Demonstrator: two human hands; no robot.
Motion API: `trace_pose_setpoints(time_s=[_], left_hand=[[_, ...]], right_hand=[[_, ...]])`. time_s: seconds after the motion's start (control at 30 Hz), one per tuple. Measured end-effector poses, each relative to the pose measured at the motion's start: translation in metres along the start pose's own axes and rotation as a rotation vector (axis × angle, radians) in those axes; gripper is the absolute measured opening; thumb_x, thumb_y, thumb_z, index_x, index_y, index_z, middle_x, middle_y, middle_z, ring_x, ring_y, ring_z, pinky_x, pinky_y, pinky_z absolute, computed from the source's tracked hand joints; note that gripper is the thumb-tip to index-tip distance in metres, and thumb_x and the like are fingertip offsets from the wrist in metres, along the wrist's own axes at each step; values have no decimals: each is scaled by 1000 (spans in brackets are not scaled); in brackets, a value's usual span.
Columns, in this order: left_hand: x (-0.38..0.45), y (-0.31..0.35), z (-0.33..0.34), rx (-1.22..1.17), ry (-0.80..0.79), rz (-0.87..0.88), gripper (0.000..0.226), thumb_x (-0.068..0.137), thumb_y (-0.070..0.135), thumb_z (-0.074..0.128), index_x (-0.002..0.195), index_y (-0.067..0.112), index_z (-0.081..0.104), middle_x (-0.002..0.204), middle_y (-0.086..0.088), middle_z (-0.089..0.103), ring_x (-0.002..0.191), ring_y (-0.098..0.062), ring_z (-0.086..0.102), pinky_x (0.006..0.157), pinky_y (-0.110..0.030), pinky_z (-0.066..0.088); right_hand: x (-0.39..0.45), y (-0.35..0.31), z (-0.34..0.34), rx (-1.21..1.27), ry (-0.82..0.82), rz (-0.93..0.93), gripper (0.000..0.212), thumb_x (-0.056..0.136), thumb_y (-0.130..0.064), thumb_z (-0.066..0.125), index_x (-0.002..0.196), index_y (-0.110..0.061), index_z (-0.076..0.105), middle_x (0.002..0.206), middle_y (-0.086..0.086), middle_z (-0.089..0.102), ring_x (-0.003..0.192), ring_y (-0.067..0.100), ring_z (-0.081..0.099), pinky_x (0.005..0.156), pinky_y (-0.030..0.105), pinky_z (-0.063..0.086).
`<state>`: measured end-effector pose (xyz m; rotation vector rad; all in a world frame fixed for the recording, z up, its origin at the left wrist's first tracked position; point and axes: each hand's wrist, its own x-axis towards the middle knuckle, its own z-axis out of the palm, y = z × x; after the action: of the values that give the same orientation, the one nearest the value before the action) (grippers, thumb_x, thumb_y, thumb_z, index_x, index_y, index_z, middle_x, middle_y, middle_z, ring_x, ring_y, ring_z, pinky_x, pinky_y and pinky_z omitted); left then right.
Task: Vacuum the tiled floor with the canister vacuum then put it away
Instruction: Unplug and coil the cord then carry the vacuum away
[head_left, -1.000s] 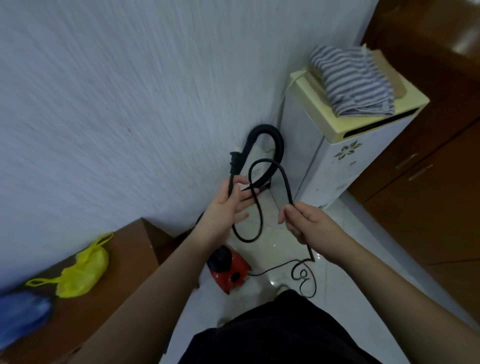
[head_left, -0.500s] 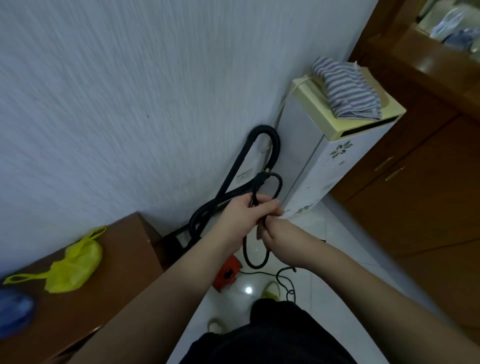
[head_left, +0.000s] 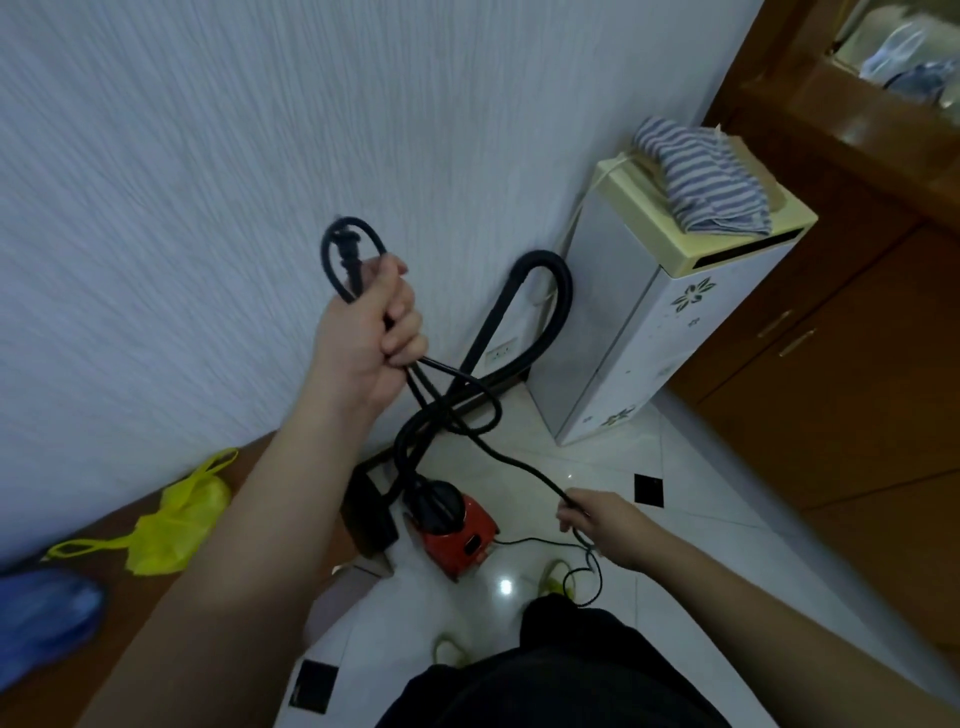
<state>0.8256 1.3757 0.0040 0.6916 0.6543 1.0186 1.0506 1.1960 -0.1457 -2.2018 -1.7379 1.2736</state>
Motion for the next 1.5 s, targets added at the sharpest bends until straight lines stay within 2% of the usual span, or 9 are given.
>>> trace_pose_setpoints(time_s=[0.2, 0.33, 0.47, 0.67, 0.9, 1.03, 1.13, 1.37, 1.5], left_hand=[[-3, -16, -27, 670, -94, -319, 11, 91, 9, 60, 89, 1, 69, 76, -7, 66, 45, -2, 38, 34, -11, 24], [-25, -74, -15, 1123, -214, -489, 19, 91, 29, 62, 96, 14, 73, 64, 12, 65, 51, -3, 46, 47, -17, 33], [-48, -121, 9, 989, -275, -572, 35, 87, 60, 54, 100, 29, 66, 85, 8, 75, 53, -5, 47, 51, -21, 36], [-41, -118, -3, 999, -256, -457, 28, 95, 37, 55, 86, 14, 67, 53, 4, 58, 51, -9, 50, 64, -28, 43], [-16, -88, -45, 241, 108, -281, 27, 101, 26, 46, 80, 11, 55, 47, 5, 41, 39, -6, 33, 40, -18, 34], [-18, -102, -45, 100, 231, -298, 34, 99, 32, 48, 74, 12, 58, 94, -12, 72, 81, -18, 68, 73, -31, 56], [-23, -122, -39, -46, 225, -410, 20, 94, 32, 56, 86, 17, 66, 116, -20, 65, 110, -31, 62, 87, -43, 54], [-15, -143, -43, 96, 278, -541, 33, 91, 43, 58, 78, 12, 62, 94, -9, 71, 89, -21, 70, 79, -34, 46], [-9, -134, -47, -67, 330, -476, 34, 91, 41, 59, 68, 17, 51, 56, 1, 46, 45, -11, 46, 58, -32, 51]], right_hand=[[-5, 11, -8, 154, 179, 60, 26, 100, -32, 49, 79, -22, 60, 64, -4, 59, 61, 10, 59, 61, 20, 42], [-9, -22, -29, 107, 273, -62, 21, 97, -34, 54, 89, -24, 70, 63, -12, 54, 57, -1, 49, 54, 11, 37], [2, -46, -43, -125, 306, -78, 23, 96, -34, 55, 100, -20, 73, 75, -2, 67, 68, 11, 59, 60, 20, 42], [3, -37, -56, -50, 271, -102, 24, 92, -42, 59, 90, -20, 67, 75, -1, 65, 64, 9, 57, 62, 25, 47], [3, 42, -35, 131, 182, 96, 22, 99, -29, 50, 87, -16, 62, 81, -3, 64, 82, 19, 61, 66, 21, 40], [-2, 29, -30, 89, 172, 21, 23, 101, -31, 43, 88, -20, 59, 81, 7, 64, 78, 20, 60, 68, 31, 43], [-5, 0, -21, -13, 70, -106, 22, 101, -35, 43, 90, -24, 57, 79, -1, 62, 71, 12, 57, 62, 23, 41], [-9, -33, -7, -270, -29, -397, 30, 101, -39, 42, 110, -16, 60, 99, 3, 66, 91, 17, 59, 66, 23, 30], [-11, -23, -8, -206, -60, -390, 25, 99, -38, 50, 106, -17, 61, 93, 1, 67, 81, 14, 59, 61, 16, 36]])
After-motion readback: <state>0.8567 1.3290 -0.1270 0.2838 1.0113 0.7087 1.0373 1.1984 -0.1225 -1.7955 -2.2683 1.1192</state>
